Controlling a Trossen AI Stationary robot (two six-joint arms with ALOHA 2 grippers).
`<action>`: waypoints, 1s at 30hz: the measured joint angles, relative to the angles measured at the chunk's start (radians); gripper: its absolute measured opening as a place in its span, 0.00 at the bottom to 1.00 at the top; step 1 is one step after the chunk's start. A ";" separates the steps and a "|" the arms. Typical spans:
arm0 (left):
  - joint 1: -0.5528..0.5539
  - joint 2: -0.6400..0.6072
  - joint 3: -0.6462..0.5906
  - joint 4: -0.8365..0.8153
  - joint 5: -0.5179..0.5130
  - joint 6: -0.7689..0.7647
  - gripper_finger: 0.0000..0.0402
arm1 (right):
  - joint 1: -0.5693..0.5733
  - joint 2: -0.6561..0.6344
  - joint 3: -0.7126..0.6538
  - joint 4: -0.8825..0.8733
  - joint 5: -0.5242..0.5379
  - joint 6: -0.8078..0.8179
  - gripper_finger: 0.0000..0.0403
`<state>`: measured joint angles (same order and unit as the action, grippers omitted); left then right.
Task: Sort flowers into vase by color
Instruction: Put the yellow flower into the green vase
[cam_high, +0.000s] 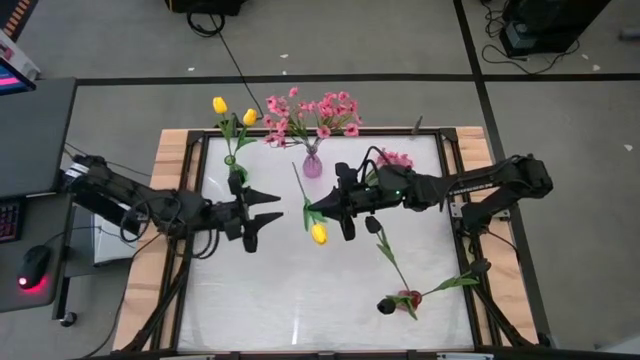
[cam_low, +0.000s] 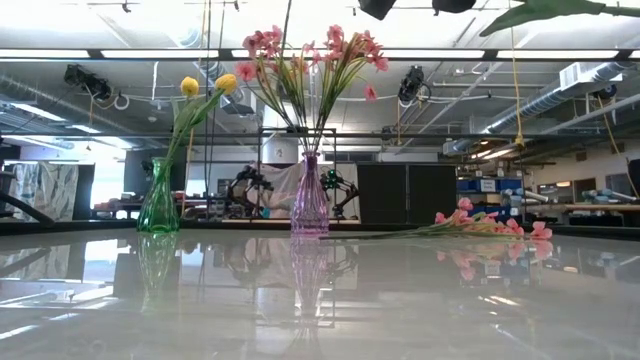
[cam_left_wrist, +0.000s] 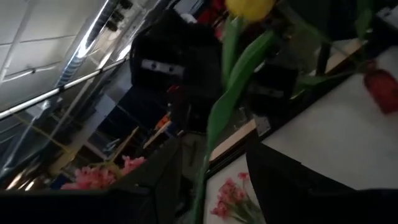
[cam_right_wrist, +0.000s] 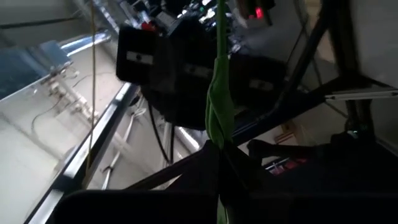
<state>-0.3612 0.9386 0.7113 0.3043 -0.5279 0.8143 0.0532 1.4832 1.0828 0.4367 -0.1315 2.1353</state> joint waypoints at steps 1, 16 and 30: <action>0.009 0.011 0.001 0.008 0.000 0.003 0.46 | 0.000 0.006 0.000 0.020 -0.001 -0.004 0.04; 0.091 0.179 0.107 0.005 0.002 0.099 0.46 | 0.000 0.007 0.000 0.038 0.025 -0.038 0.04; 0.147 0.209 0.115 0.000 -0.001 0.125 0.46 | 0.003 0.007 0.000 0.038 0.026 -0.068 0.04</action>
<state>-0.2147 1.1477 0.8265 0.3038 -0.5294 0.9390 0.0563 1.4899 1.0832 0.4747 -0.1055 2.0670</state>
